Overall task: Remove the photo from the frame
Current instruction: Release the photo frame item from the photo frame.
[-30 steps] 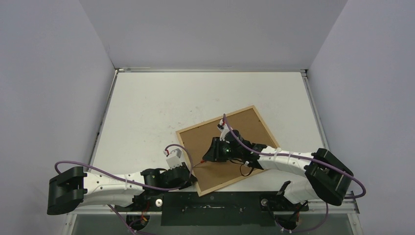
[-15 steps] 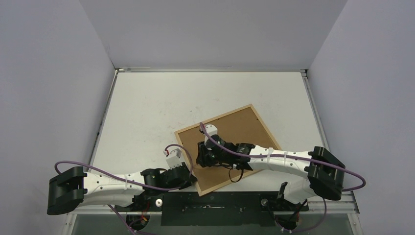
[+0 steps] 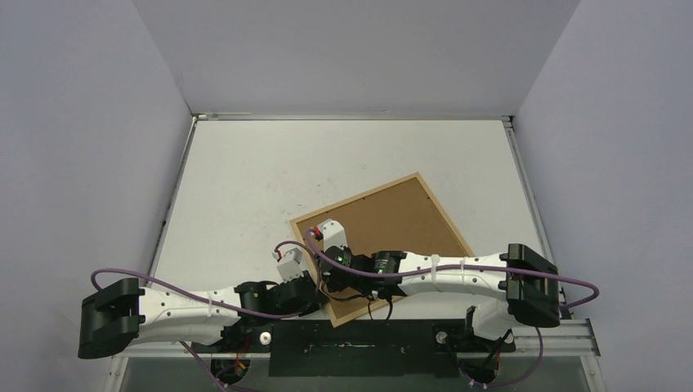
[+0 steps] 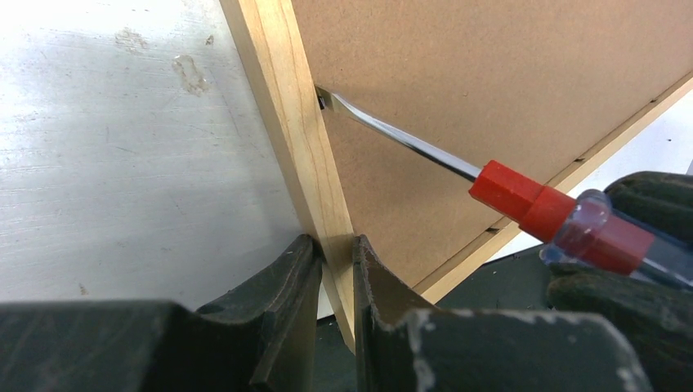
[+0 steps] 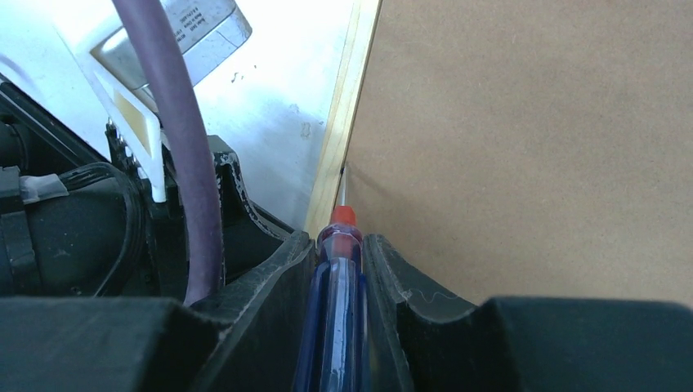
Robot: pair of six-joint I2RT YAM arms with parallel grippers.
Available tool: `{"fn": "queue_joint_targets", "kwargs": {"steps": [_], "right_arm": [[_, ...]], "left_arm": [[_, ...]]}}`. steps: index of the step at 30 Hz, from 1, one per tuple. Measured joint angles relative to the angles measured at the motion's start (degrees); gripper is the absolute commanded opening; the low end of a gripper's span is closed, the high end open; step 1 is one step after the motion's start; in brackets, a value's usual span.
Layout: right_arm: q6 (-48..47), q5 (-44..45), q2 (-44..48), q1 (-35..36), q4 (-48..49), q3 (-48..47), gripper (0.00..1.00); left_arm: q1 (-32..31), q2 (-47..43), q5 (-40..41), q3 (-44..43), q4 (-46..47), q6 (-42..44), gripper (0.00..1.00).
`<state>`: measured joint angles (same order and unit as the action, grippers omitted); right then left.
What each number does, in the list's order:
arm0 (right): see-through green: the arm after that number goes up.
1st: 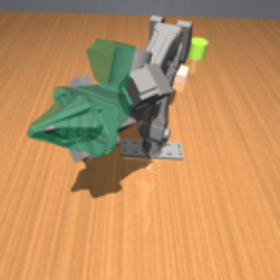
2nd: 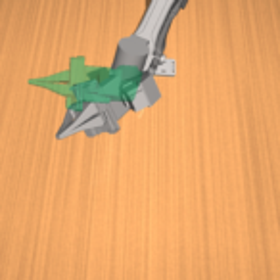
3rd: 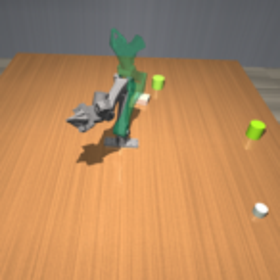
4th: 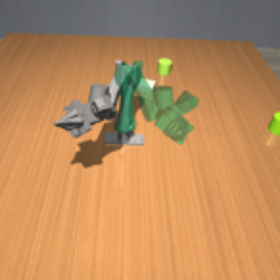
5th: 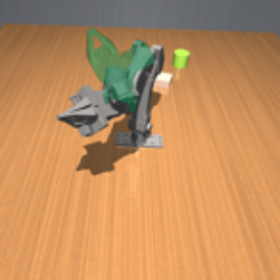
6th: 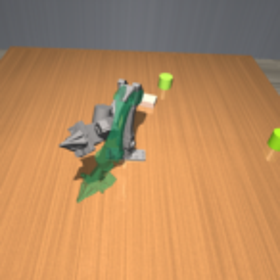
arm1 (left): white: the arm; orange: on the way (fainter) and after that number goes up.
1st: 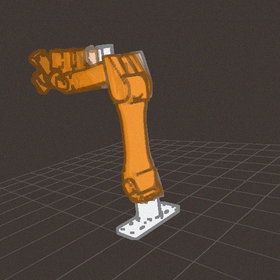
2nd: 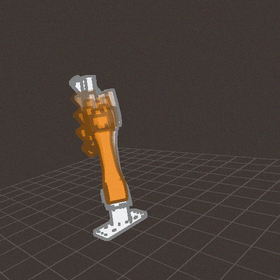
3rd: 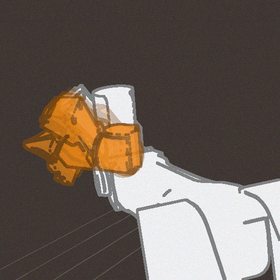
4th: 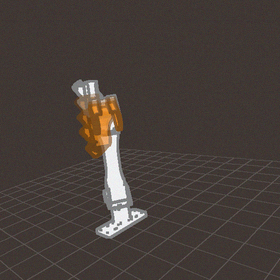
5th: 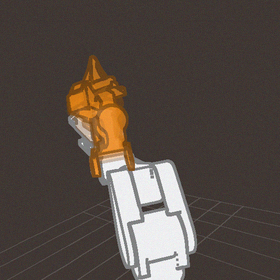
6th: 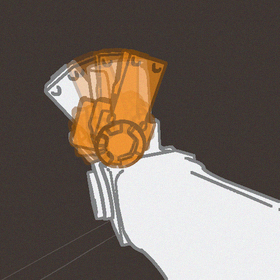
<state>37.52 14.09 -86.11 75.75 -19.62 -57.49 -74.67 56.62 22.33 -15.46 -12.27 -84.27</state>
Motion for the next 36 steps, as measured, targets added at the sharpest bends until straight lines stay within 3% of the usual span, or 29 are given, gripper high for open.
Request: {"fn": "queue_joint_targets", "kwargs": {"steps": [7, 15, 21, 29, 36], "right_arm": [[0.66, -2.01, 1.16, -1.75, 0.98, 1.36, 0.00], [6.10, -16.35, 10.27, -13.25, 7.91, 12.72, 0.00], [8.66, -21.20, 15.52, -18.05, 10.29, 17.81, 0.00], [11.23, -23.61, 20.39, -24.52, 11.08, 21.68, 0.00], [12.48, -24.22, 22.73, -26.82, 11.43, 22.86, 0.00]], "left_arm": [[0.00, -0.55, 0.00, 0.31, 0.00, -0.57, 0.02], [0.00, -3.91, 0.42, 2.03, -0.39, -0.63, 0.32], [0.00, -8.02, 1.14, 3.02, -1.57, -1.03, 0.45], [0.00, -8.74, 1.97, 2.78, -3.13, -5.53, 0.49], [0.00, 4.22, 2.60, -6.54, -8.87, -8.57, 0.47]]}}
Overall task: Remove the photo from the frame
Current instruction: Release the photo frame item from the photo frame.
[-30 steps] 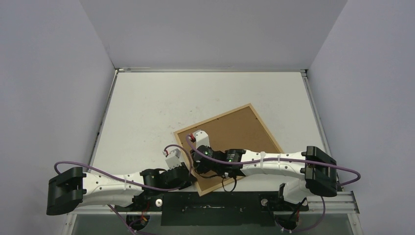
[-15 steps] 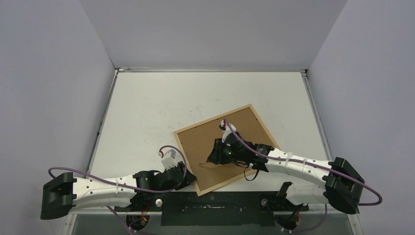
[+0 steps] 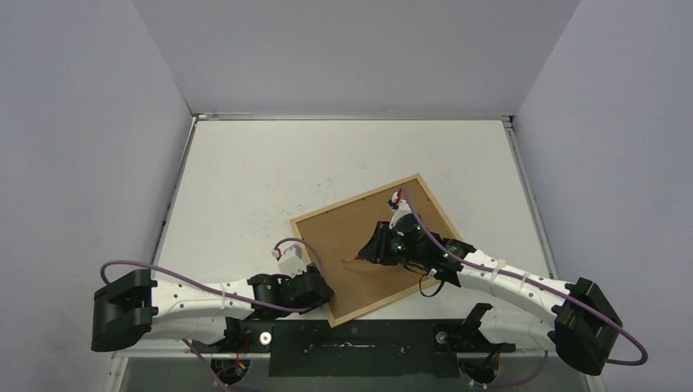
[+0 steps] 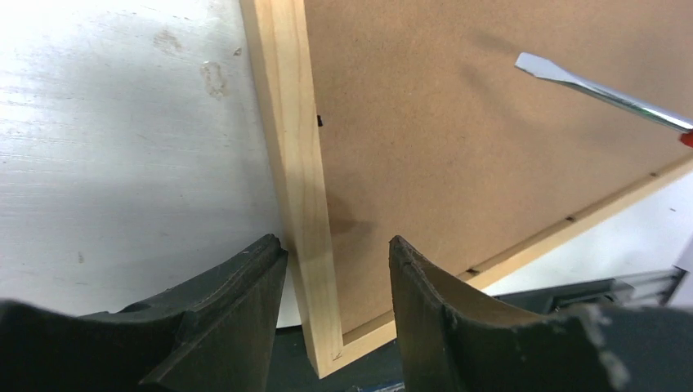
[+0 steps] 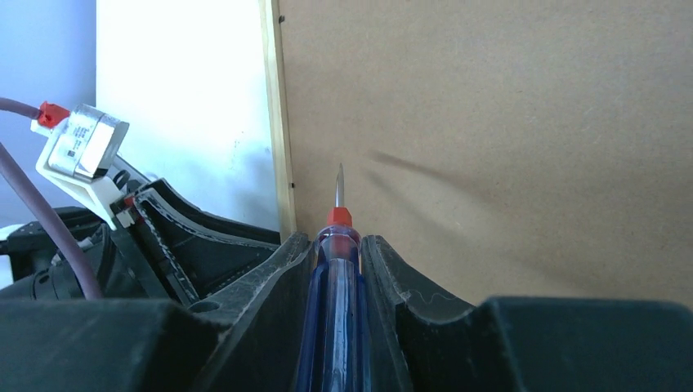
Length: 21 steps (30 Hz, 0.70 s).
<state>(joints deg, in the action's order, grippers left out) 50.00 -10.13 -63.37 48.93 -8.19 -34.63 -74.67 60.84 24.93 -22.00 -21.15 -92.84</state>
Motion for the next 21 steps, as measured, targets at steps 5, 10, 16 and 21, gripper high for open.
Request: {"fn": "queue_joint_targets", "kwargs": {"steps": [5, 10, 16, 21], "right_arm": [[0.42, 0.04, 0.94, -1.40, -0.09, 0.66, 0.00], [0.44, 0.24, 2.49, -2.08, -0.72, 0.72, 0.00], [0.68, 0.13, 4.55, -2.32, -0.63, 1.40, 0.00], [1.51, -0.96, 3.82, -3.21, 0.02, 2.34, 0.00]], "left_arm": [[0.00, 8.90, 0.13, -6.60, -3.89, -0.96, 0.38], [0.00, 12.79, 0.11, -9.38, -5.88, -1.25, 0.23], [-0.02, 12.74, 0.04, -9.09, -5.86, -0.83, 0.01], [-0.02, 11.87, 0.11, -8.09, -4.39, 1.31, 0.00]]}}
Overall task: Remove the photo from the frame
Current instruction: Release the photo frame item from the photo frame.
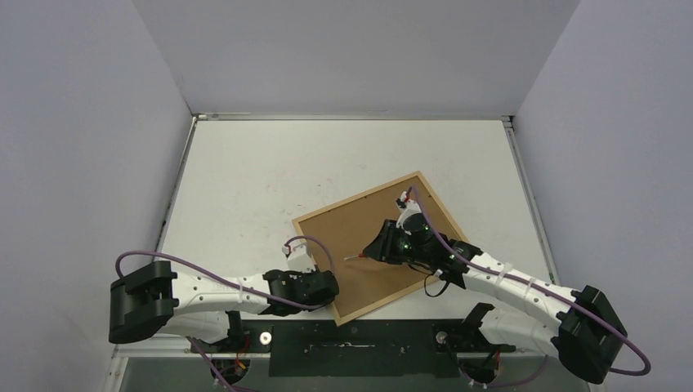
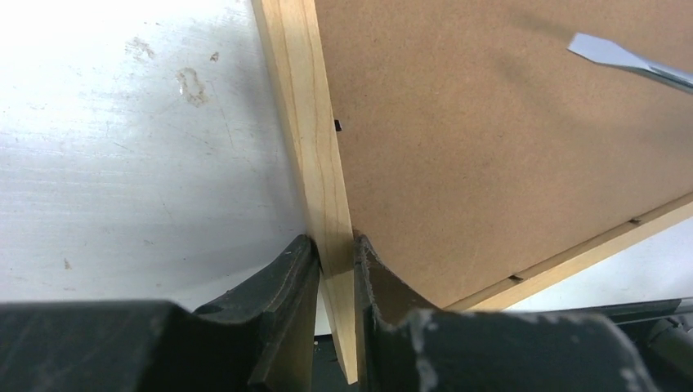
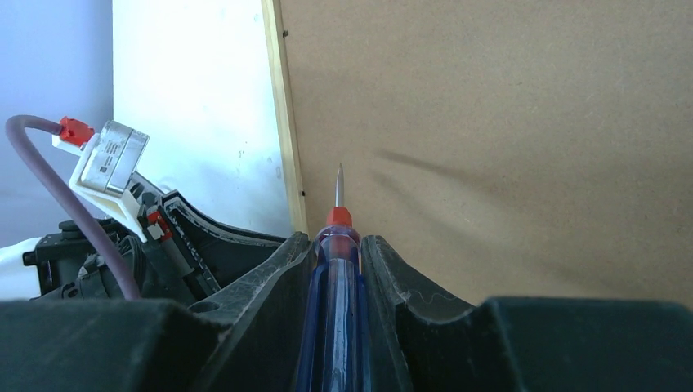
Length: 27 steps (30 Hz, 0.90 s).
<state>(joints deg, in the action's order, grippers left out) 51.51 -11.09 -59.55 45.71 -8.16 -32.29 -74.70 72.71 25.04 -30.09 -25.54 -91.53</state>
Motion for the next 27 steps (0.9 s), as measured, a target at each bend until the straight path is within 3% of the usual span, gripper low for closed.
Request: {"fn": "queue_joint_targets", "kwargs": {"steps": [14, 27], "right_arm": [[0.55, -6.97, -4.94, -1.07, 6.67, 0.83, 0.00], [1.73, -12.50, -10.23, -1.49, 12.63, 1.16, 0.00]], "left_arm": [[7.21, -12.81, -6.40, 13.42, 17.51, 16.41, 0.00], [8.92, -14.71, -8.59, 15.26, 19.89, 20.35, 0.00]]}}
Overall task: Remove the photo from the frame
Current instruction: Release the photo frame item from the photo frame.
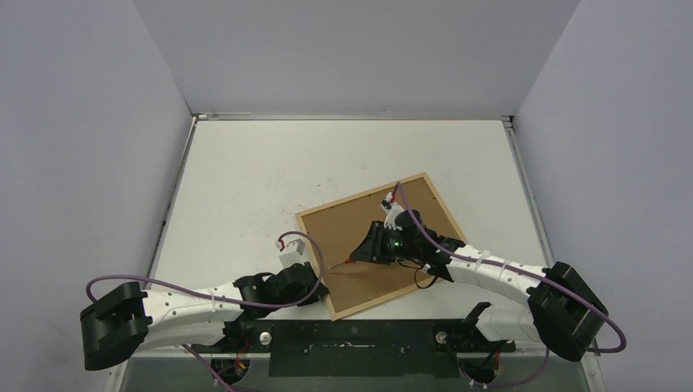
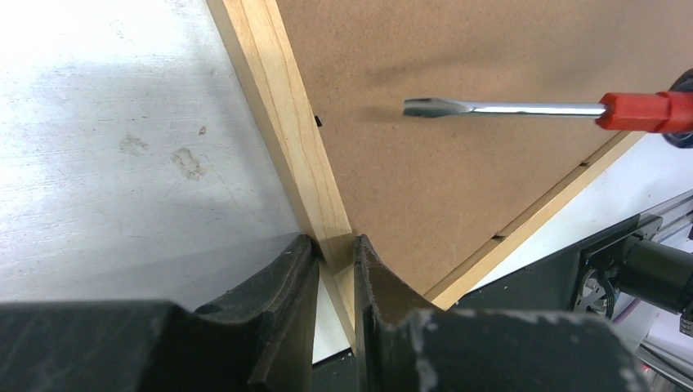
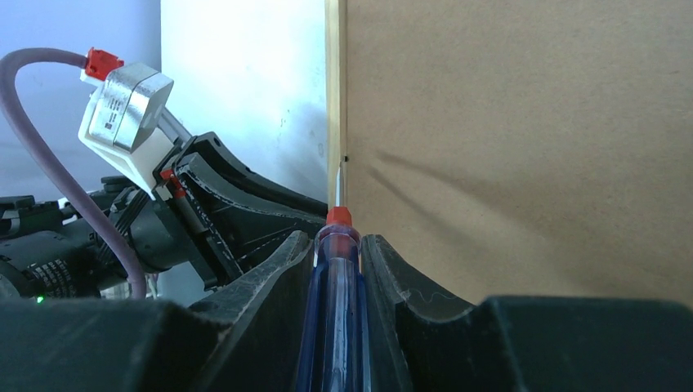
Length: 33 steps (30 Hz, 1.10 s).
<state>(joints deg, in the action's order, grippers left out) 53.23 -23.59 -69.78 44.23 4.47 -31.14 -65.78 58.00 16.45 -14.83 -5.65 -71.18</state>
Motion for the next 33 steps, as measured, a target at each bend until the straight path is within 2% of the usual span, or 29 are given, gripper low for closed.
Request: {"fn": "queue_joint_targets", "kwargs": {"steps": [16, 25, 33], "right_arm": [[1.99, -5.84, -5.66, -0.02, 9.20, 0.92, 0.00], [0.98, -6.34, -6.34, -4.44, 9.20, 2.12, 0.00], [0.33, -9.94, -12.28, -5.53, 13.33, 2.14, 0.00]], "left_arm": [[0.22, -0.96, -0.26, 4.15, 7.89, -0.70, 0.00], [0.22, -2.45, -0.26, 4.50, 6.84, -2.21, 0.00], [0.22, -2.62, -0.26, 4.46, 6.27, -3.52, 0.00]]}}
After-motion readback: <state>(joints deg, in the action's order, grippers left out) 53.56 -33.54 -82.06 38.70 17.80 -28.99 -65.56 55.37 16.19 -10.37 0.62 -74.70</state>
